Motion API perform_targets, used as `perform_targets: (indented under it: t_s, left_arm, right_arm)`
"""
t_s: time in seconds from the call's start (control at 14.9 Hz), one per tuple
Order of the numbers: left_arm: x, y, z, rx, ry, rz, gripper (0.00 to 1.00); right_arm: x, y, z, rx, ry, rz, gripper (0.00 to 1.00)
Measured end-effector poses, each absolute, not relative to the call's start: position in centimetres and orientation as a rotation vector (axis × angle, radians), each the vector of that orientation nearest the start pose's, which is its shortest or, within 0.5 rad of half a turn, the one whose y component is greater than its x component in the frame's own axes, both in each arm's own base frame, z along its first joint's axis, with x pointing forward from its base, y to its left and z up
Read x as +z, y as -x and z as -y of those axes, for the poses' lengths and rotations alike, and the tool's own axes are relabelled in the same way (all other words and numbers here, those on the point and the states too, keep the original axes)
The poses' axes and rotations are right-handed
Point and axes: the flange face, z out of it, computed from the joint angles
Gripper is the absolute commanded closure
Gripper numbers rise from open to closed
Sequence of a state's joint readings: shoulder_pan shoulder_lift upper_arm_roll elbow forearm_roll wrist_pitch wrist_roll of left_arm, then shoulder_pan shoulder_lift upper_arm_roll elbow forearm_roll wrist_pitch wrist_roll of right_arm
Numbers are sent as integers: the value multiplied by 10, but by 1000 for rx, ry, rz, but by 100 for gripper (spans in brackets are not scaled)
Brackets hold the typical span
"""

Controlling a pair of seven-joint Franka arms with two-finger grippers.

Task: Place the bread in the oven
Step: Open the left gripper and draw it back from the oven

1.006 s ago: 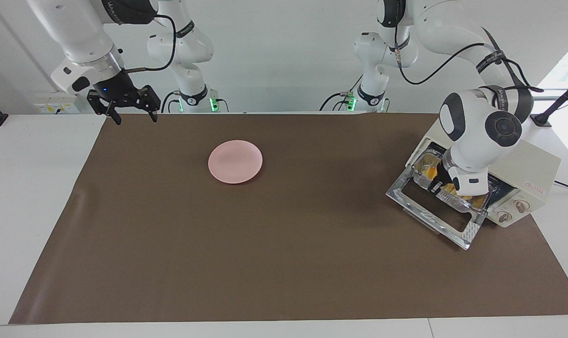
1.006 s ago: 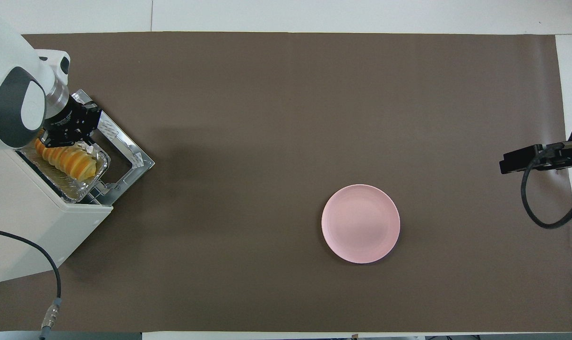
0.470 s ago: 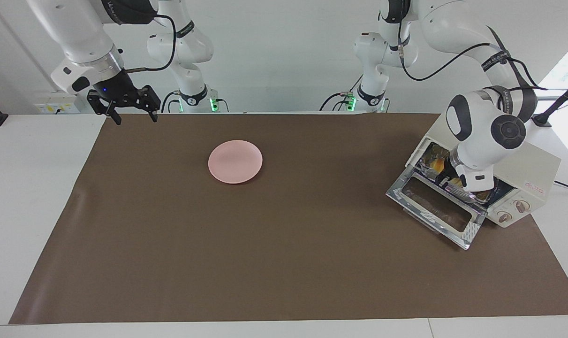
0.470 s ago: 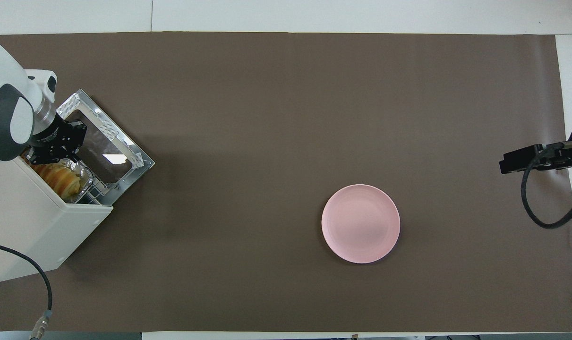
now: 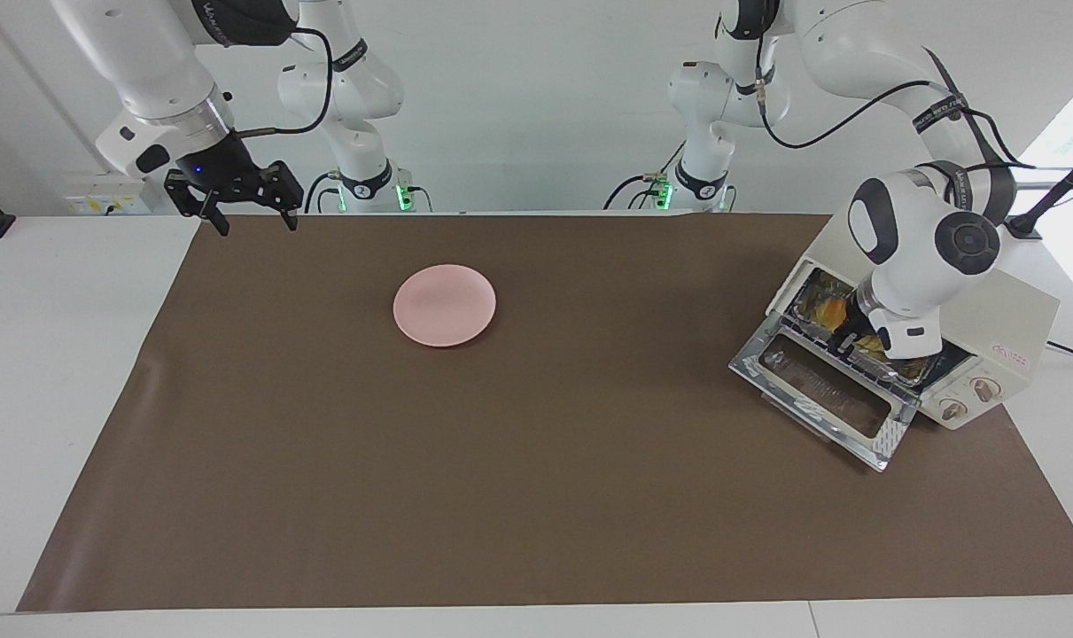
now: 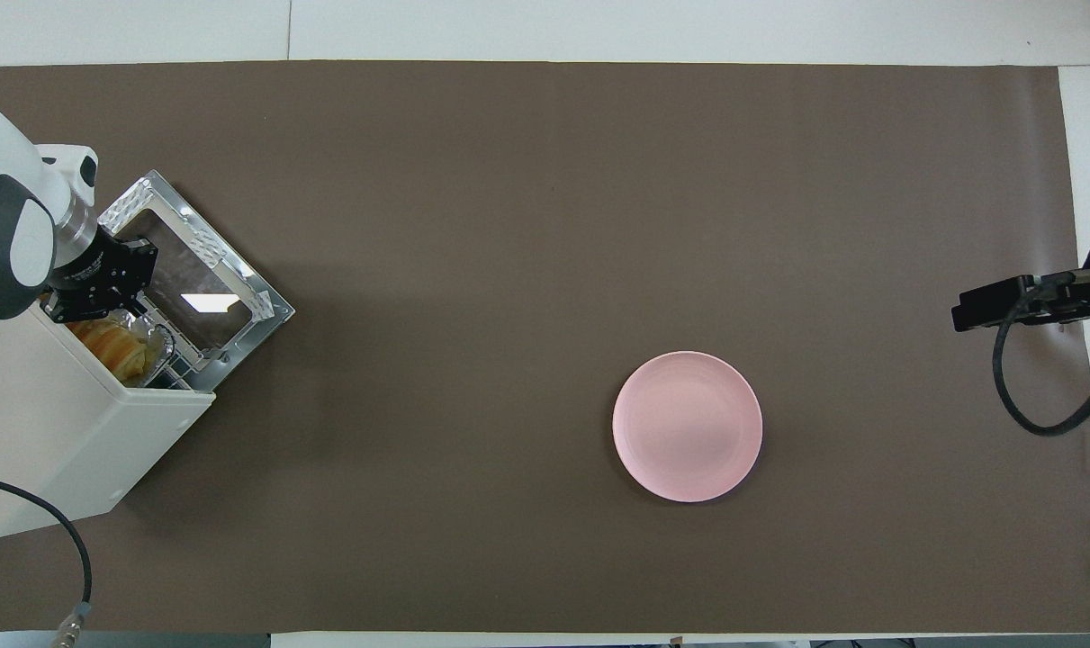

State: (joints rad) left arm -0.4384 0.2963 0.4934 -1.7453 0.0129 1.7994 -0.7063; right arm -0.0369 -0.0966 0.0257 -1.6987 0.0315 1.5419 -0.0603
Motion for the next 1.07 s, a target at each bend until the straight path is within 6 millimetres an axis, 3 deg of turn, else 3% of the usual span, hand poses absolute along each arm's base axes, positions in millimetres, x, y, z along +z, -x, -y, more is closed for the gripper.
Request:
perform_targets:
  t_s: [0.47, 0.74, 0.87, 1.07]
  left_arm:
    - [418, -621, -8, 94, 2792, 993, 0]
    - [467, -624, -10, -6, 2884, 886, 0]
    - [498, -612, -4, -14, 2955, 787, 0]
    - [545, -581, 3, 68, 3062, 492, 0]
  right_arm:
    - [614, -519, 2, 92, 3108, 76, 0]
    - [614, -519, 2, 92, 3108, 76, 0]
    - [614, -519, 2, 92, 3108, 76, 0]
    - [614, -519, 2, 92, 3108, 76, 0]
